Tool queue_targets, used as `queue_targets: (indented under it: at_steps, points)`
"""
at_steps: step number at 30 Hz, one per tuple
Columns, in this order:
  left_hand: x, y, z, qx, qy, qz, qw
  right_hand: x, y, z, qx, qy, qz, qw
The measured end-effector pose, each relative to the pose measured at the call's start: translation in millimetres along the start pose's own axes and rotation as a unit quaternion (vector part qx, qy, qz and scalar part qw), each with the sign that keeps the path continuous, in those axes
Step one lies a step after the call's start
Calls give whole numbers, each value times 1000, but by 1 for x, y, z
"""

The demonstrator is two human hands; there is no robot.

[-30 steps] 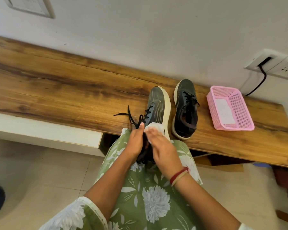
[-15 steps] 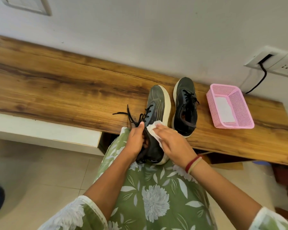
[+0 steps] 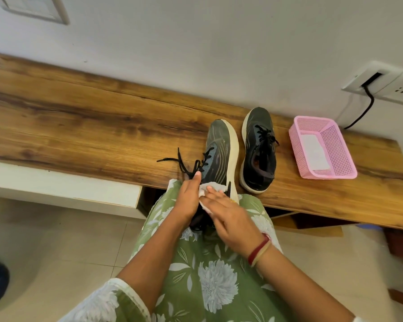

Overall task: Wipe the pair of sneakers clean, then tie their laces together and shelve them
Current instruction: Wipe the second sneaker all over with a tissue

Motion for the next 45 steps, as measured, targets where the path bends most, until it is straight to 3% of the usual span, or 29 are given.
queue_targets:
  at_steps: [4,7,9,10,12,13,14,15,17,20,23,25,29,32,34,37,41,45]
  points:
    - [-8,-12,3,-21,21,18,999,17,-10,-17,42,-57,50,996]
    - [-6,-10,1,-11,24,18,999,7,2,0,14,-59,32,998]
    - [-9,-16,-2,-2,7,20,1000,13,14,-9,17,-158,75,985]
    - [-9,-16,-1,-4,3,23,1000,25,18,-20,44,-257,135,956]
    - [-7,-15,3,-14,11,33,999,54,29,-47,159,-441,235,851]
    - [-9,-17,6,-21,14,30,999,68,34,-58,221,-491,258,802]
    - [-9,-15,7,-23,14,26,999,78,35,-69,265,-497,265,782]
    - [-8,-15,7,-25,14,27,999,84,32,-79,291,-470,269,789]
    - [-5,-14,8,-30,13,37,999,82,17,-85,296,-368,267,840]
    - [-3,-14,6,-28,18,52,998,49,-4,-45,175,-178,215,944]
    - [-4,-17,4,-23,15,57,998,17,11,-8,111,-6,115,987]
    - [-2,-17,5,-25,6,63,998,24,16,-7,77,36,96,992]
    - [-6,-19,6,-36,7,64,997,40,10,-18,76,6,160,984]
    - [-8,-17,4,-34,12,45,998,6,21,-1,24,-4,96,995]
    - [-8,-13,3,-27,8,34,999,12,22,-5,38,5,98,994]
    - [-11,-14,7,-30,21,26,999,34,22,-15,101,-27,183,977]
    - [-18,-18,3,-22,29,10,999,0,22,7,28,-16,81,996]
    - [-10,-14,5,-24,32,22,999,22,10,-10,95,-32,153,983]
Point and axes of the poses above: each hand's wrist, its own y-axis away from the middle knuckle, its own z-axis out of the palm, x = y × z, the point moved 10 cm from there along -y, towards the middle knuckle, and after that the axes turned 6 degrees about -y, right-handed, at the moved point
